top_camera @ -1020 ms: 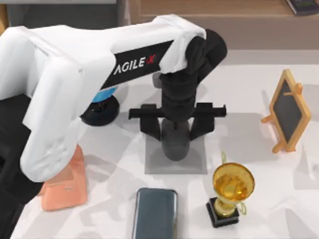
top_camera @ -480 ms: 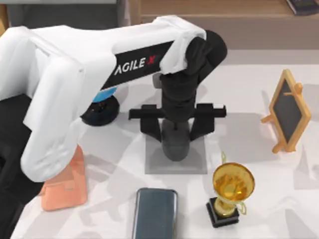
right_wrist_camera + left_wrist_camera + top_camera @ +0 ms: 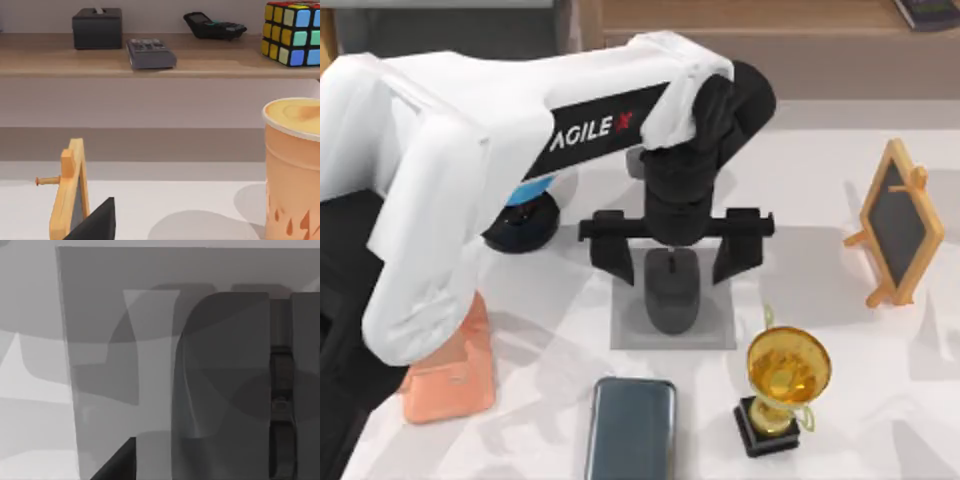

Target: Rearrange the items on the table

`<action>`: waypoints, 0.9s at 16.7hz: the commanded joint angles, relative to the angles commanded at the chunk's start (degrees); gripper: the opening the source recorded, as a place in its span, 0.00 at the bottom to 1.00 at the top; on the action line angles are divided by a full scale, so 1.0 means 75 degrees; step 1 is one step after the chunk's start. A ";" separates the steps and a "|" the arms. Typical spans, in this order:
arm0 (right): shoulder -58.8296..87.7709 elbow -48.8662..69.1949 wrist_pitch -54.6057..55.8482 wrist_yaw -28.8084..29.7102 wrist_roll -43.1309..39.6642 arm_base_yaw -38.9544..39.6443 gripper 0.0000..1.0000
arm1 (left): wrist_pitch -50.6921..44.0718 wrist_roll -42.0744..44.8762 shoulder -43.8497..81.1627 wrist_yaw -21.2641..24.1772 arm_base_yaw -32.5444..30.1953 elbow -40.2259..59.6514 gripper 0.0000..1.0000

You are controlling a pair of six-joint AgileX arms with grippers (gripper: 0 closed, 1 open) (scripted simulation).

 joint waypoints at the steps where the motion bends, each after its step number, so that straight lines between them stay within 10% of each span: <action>1: 0.0000 0.0000 0.0000 0.0000 0.0000 0.0000 1.00 | 0.0000 0.0000 0.0000 0.0000 0.0000 0.0000 1.00; 15: 0.0000 0.0000 0.0000 0.0000 0.0000 0.0000 1.00 | -0.0151 -0.0362 -0.1154 -0.0143 -0.0158 -0.1609 1.00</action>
